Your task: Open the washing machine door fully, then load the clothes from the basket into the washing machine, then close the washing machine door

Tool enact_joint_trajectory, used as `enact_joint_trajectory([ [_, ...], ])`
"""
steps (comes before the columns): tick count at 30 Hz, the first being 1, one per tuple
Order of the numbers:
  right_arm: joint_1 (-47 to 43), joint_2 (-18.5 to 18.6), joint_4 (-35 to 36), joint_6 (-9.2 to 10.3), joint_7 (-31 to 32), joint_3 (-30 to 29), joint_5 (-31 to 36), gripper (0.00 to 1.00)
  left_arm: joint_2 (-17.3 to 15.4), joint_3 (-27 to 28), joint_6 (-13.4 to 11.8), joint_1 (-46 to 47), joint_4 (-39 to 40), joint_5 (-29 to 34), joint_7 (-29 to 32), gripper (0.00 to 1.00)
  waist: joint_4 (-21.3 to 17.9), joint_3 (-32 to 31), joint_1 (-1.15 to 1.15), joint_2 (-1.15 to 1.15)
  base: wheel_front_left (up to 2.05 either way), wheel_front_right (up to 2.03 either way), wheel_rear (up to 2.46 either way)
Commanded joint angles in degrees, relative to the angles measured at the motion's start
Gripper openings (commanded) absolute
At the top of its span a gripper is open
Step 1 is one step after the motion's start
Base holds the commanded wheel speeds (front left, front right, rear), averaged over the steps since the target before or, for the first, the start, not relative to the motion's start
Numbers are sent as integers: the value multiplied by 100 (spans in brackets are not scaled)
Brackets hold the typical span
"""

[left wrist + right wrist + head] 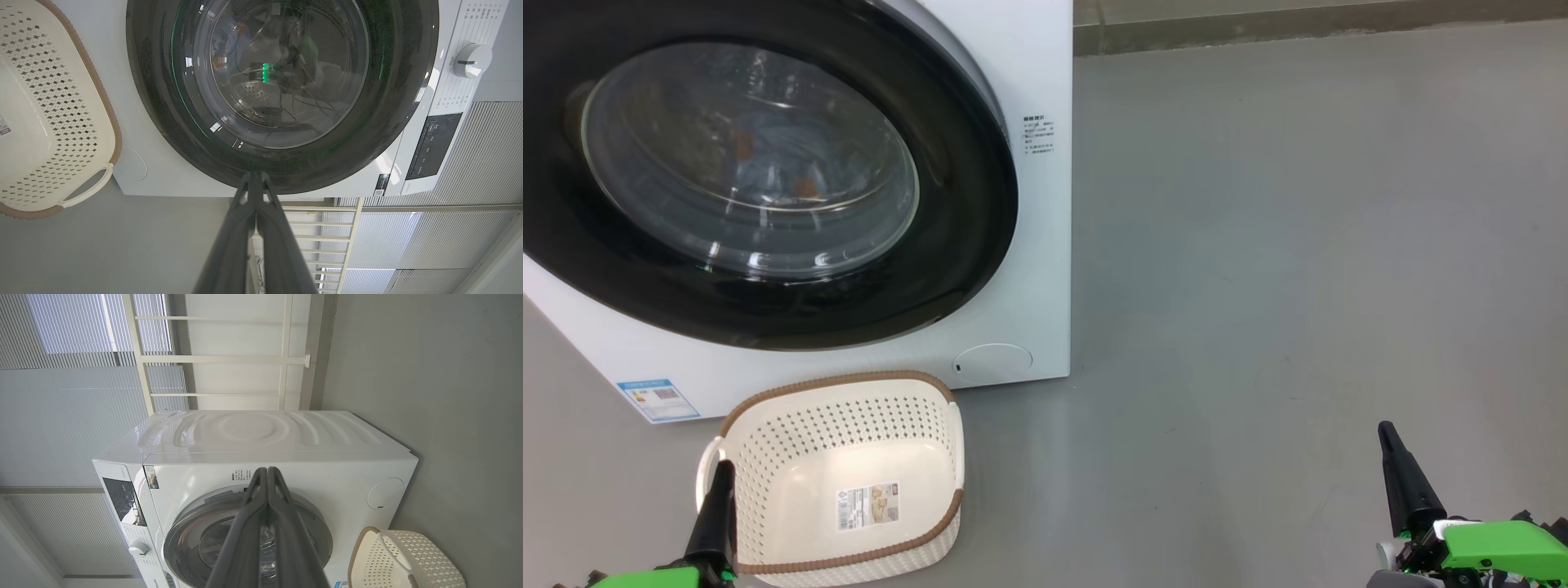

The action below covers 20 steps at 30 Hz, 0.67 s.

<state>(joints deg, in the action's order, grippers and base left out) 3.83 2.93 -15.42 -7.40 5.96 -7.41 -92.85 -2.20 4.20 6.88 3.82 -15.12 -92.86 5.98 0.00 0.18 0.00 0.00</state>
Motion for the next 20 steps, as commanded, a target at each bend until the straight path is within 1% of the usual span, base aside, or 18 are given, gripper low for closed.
enact_joint_trajectory([
  [1,233,19,141,-9,29,118,45,0,-95,199,60,234,109,42,24,0,0,0,0,0,0,0,0],
  [20,234,13,141,-9,36,110,52,0,-88,208,60,235,109,50,31,0,0,0,0,0,0,0,0],
])
